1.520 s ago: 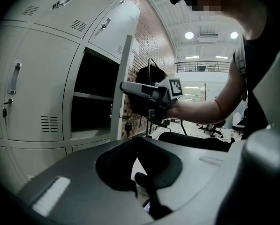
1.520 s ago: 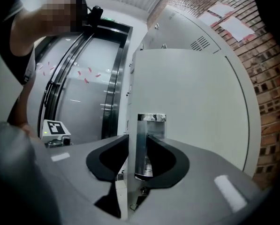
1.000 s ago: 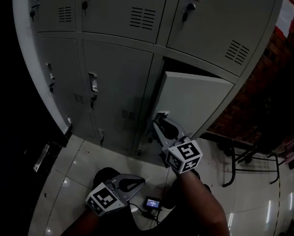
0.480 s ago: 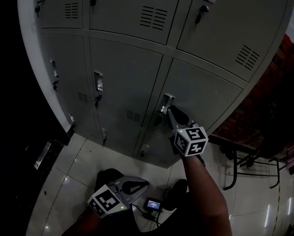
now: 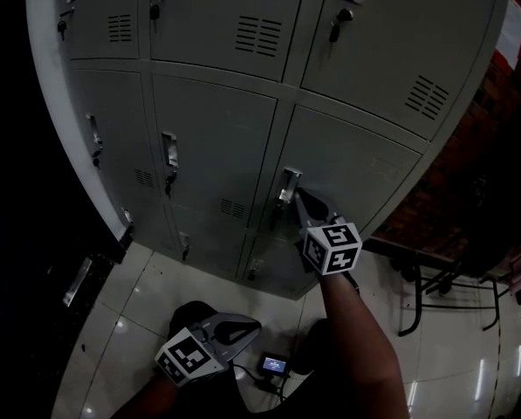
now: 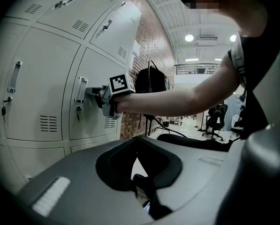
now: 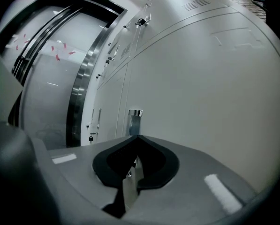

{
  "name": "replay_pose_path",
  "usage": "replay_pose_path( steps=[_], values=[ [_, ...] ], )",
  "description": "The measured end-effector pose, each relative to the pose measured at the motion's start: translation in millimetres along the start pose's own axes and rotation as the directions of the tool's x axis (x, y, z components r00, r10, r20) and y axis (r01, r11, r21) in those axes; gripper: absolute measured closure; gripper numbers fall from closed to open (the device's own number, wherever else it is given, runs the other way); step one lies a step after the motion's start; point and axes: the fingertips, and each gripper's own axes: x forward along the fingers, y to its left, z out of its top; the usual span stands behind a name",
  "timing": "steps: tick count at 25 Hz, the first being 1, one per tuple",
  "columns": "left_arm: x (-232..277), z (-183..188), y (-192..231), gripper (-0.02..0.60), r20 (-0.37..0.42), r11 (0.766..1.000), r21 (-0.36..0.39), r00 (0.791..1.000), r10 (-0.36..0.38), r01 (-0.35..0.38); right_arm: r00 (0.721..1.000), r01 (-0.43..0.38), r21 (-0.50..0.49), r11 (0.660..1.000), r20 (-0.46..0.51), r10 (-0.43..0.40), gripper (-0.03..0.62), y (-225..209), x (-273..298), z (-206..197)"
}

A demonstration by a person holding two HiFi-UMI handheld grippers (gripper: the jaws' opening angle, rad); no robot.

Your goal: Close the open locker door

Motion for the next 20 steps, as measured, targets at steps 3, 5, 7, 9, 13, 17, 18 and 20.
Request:
replay_pose_path(
  steps=[3,5,7,9,13,17,18,20],
  values=[
    [1,-1,-1,0.569,-0.007,1.0,0.001,1.0,0.001,-0.001,0.998,-0.064,0.034,0.997,0.003,0.064,0.591,11,-7,1],
    [1,-2,0,0.569,-0.01,1.0,0.0,1.0,0.001,-0.001,0.993,-0.12,0.058,0.991,0.004,0.12,0.591,24,-19,-1],
    [1,-2,1,0.569,-0.016,1.0,0.0,1.0,0.001,-0.001,0.986,-0.165,0.072,0.984,-0.004,0.165,0.592,39,-37,-6],
    [2,-6,2,0.569,-0.025,1.0,0.001,1.0,0.004,-0.004,0.98,-0.195,0.083,0.977,-0.02,0.197,0.592,51,-59,-16],
    [4,-8,2,0.569,-0.039,1.0,0.003,0.999,0.007,-0.007,0.969,-0.234,0.11,0.966,-0.056,0.241,0.591,65,-108,-41],
    [5,-9,3,0.569,-0.047,1.0,0.006,0.999,0.015,-0.015,0.959,-0.255,0.149,0.955,-0.09,0.27,0.592,76,-160,-68],
    [5,-10,3,0.569,-0.05,1.0,0.006,0.999,0.017,-0.017,0.957,-0.258,0.161,0.953,-0.095,0.275,0.591,78,-174,-74],
    [6,-10,3,0.569,-0.053,1.0,0.005,0.998,0.016,-0.016,0.955,-0.254,0.178,0.951,-0.11,0.276,0.591,81,-201,-88]
  ],
)
